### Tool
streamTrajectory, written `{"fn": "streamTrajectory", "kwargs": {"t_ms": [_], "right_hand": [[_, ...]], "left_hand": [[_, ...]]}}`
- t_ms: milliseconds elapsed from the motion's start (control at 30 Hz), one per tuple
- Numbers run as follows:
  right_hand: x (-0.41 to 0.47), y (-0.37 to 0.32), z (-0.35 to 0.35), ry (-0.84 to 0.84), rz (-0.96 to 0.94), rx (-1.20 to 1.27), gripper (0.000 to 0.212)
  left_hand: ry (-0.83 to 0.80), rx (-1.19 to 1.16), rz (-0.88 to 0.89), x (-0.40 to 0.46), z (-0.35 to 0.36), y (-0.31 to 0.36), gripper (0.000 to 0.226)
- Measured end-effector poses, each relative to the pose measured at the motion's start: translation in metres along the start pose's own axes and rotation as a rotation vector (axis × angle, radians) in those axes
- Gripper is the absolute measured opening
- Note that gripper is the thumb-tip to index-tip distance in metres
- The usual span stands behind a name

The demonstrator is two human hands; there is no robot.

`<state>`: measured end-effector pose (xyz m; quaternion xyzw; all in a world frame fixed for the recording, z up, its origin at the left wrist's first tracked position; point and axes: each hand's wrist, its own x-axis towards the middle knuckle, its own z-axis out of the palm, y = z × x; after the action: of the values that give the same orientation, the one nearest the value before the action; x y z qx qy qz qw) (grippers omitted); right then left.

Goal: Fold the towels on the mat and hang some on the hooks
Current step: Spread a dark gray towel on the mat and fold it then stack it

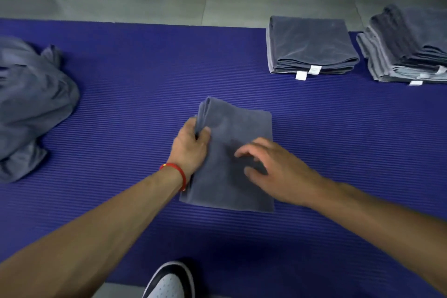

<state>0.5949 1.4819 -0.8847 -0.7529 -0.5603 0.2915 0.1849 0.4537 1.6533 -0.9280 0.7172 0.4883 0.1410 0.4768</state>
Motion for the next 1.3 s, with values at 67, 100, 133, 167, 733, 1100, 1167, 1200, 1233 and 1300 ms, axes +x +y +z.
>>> {"fn": "streamTrajectory", "kwargs": {"t_ms": [67, 100, 133, 167, 733, 1100, 1167, 1200, 1233, 1300], "right_hand": [[-0.005, 0.016, 0.016, -0.172, -0.045, -0.264, 0.049], [-0.008, 0.022, 0.023, -0.25, -0.047, -0.347, 0.054], [-0.011, 0.025, 0.028, -0.304, -0.042, -0.393, 0.057], [-0.014, 0.028, 0.031, -0.33, -0.039, -0.413, 0.058], [0.038, 0.059, 0.028, -0.205, 0.101, -0.609, 0.067], [-0.026, 0.032, 0.071, -0.012, 0.663, 0.037, 0.047], [-0.023, 0.028, 0.072, 0.038, 0.617, 0.124, 0.038], [-0.021, 0.027, 0.069, 0.062, 0.607, 0.151, 0.033], [-0.02, 0.025, 0.064, 0.081, 0.609, 0.189, 0.029], [-0.019, 0.024, 0.055, 0.112, 0.628, 0.28, 0.025]], "left_hand": [[-0.017, 0.111, -0.009, 0.012, -0.013, -0.017, 0.022], [-0.034, 0.152, 0.003, 0.015, -0.015, -0.024, 0.024], [-0.043, 0.188, 0.026, 0.017, -0.015, -0.029, 0.026], [-0.043, 0.206, 0.053, 0.018, -0.013, -0.034, 0.026], [0.09, 0.344, 0.038, 0.037, -0.006, -0.043, 0.04], [-0.604, 1.012, 0.473, 0.116, -0.003, 0.024, 0.082], [-0.648, 1.091, 0.464, 0.122, 0.003, 0.038, 0.071], [-0.667, 1.121, 0.435, 0.122, 0.007, 0.044, 0.066], [-0.684, 1.146, 0.396, 0.121, 0.009, 0.048, 0.061], [-0.719, 1.134, 0.268, 0.12, 0.007, 0.052, 0.048]]}}
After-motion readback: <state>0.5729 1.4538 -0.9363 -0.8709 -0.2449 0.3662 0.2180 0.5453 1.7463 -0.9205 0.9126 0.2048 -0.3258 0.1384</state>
